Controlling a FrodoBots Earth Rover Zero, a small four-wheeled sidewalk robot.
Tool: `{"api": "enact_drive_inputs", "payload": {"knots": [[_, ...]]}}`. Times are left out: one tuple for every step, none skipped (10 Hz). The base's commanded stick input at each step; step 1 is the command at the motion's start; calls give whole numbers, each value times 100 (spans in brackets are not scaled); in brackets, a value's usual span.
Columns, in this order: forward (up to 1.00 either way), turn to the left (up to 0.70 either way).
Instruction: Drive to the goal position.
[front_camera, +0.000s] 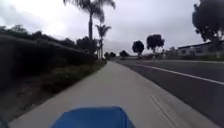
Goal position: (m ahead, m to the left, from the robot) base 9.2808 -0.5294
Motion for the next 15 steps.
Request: {"api": "enact_drive_inputs", "payload": {"knots": [[100, 27], [100, 1], [100, 0], [100, 0], [100, 0], [100, 0], [100, 0], [100, 0], [100, 0], [100, 0], [100, 0], [100, 0], [100, 0], [100, 0], [100, 0]]}}
